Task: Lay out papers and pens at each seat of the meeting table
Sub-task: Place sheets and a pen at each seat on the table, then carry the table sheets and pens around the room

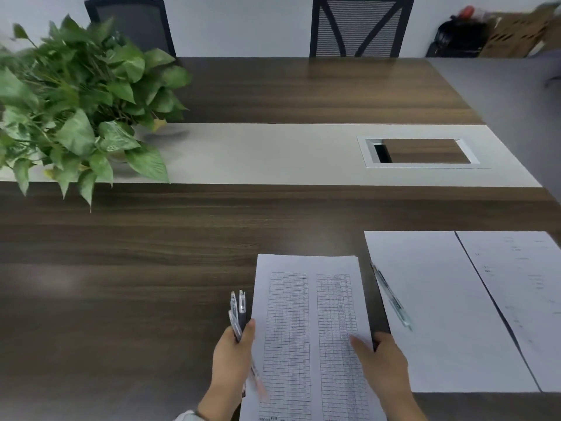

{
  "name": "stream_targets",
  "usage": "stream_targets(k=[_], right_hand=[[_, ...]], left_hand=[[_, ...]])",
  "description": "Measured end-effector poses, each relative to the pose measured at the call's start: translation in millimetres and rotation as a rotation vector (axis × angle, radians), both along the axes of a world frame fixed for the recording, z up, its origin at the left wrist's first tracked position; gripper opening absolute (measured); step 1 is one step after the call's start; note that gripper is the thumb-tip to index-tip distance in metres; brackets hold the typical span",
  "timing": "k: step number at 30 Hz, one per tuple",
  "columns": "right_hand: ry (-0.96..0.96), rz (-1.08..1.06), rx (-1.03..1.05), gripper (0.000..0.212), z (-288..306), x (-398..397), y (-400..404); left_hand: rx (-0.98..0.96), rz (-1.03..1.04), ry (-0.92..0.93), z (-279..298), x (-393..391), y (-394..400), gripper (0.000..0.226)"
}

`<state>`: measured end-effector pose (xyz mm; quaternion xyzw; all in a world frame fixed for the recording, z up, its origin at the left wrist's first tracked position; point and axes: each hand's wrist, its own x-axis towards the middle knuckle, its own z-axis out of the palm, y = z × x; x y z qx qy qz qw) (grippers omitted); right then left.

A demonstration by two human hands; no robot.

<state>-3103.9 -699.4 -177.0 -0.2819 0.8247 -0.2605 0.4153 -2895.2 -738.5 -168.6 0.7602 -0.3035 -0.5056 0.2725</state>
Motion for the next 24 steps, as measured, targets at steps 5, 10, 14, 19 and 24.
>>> stream_targets(k=[5,10,14,19,24], right_hand=[[-0.016,0.010,0.046,0.030,-2.0,8.7,-3.0],[-0.134,-0.009,-0.004,0.021,2.5,7.7,7.4],[-0.226,-0.034,-0.129,0.016,12.7,4.9,21.4],[-0.281,-0.039,-0.225,0.014,29.7,17.4,37.3],[-0.298,0.057,-0.296,0.014,40.7,37.1,52.8]], left_hand=[[-0.008,-0.036,0.041,-1.2,1.4,2.0,0.023],[-0.015,-0.036,0.095,-0.1,9.9,0.7,0.021],[-0.032,0.054,0.222,-0.3,22.7,-2.1,0.011],[-0.138,0.011,0.171,11.9,53.5,12.3,0.015],[-0.208,-0.014,0.266,34.2,78.6,61.4,0.020]])
